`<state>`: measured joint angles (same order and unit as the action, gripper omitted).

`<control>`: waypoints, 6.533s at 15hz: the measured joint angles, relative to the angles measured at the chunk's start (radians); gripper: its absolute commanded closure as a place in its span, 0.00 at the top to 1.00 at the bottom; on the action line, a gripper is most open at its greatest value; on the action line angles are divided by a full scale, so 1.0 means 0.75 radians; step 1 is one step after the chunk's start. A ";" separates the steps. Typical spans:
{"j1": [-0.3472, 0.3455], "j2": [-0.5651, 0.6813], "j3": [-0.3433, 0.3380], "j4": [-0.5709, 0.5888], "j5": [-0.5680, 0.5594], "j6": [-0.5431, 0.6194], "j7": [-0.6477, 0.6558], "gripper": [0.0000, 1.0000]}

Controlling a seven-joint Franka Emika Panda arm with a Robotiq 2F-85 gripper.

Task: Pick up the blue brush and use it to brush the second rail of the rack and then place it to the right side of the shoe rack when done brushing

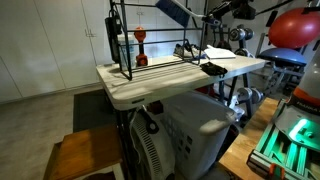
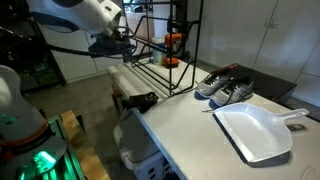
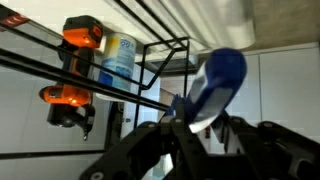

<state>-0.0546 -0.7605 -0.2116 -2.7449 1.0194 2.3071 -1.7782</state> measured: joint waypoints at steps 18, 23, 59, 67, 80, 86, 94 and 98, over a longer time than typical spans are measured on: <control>0.029 0.163 0.119 0.028 0.228 0.243 0.068 0.07; 0.027 0.216 0.159 0.040 0.300 0.385 0.151 0.07; 0.140 0.300 0.339 0.011 0.569 0.594 0.250 0.07; 0.144 0.332 0.349 0.057 0.517 0.520 0.296 0.07; -0.097 0.270 0.152 -0.014 0.571 0.524 0.356 0.07; -0.195 0.274 0.094 -0.016 0.534 0.488 0.339 0.07; -0.390 0.232 0.098 0.008 0.017 0.063 0.303 0.07; -0.532 0.105 0.092 0.002 -0.148 -0.196 0.152 0.07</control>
<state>-0.4536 -0.6814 -0.1425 -2.7438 0.9082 2.1604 -1.6642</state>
